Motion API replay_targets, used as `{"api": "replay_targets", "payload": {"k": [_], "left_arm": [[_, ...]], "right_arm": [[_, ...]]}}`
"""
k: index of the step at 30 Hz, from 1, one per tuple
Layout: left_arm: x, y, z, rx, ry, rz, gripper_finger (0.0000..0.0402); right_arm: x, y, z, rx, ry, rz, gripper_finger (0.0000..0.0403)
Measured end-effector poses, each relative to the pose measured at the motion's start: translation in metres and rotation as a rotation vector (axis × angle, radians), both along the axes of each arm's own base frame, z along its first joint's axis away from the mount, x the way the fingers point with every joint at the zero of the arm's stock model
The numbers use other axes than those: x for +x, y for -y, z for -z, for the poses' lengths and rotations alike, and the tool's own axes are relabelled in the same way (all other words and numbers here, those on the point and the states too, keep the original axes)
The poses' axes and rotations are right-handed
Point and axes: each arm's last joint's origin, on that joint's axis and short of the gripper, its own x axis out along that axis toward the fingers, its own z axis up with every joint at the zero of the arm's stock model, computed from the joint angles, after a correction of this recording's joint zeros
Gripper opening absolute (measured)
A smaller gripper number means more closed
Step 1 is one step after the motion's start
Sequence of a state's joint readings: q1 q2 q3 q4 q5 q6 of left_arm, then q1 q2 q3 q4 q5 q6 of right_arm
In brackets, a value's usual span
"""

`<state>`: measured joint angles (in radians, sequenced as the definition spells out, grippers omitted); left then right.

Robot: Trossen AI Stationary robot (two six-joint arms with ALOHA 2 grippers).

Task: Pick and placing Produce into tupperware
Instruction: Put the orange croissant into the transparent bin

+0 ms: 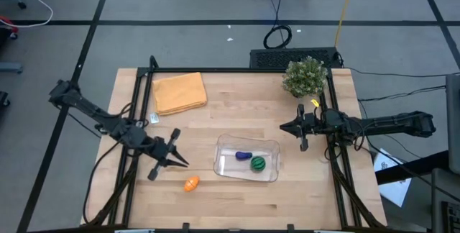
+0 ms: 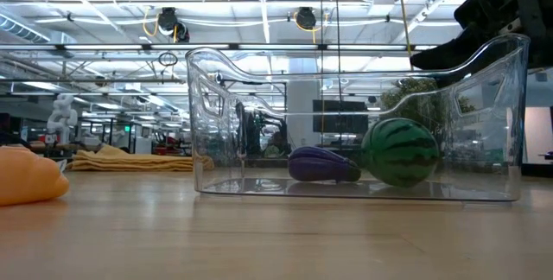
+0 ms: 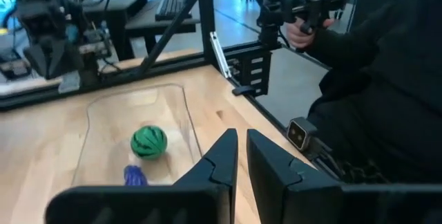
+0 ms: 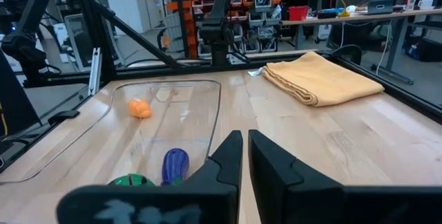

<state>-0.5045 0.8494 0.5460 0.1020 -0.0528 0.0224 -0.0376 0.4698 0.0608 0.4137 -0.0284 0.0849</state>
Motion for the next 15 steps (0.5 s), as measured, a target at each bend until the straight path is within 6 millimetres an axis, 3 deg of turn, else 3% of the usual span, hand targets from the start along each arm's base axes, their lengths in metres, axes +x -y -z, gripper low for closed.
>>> {"api": "replay_targets", "payload": {"k": [15], "left_arm": [[-0.015,0.028,0.006,-0.11,-0.066,-0.205,0.0037]], "right_arm": [[0.0,0.0,0.0,0.008,0.0,0.0,0.0016]]}}
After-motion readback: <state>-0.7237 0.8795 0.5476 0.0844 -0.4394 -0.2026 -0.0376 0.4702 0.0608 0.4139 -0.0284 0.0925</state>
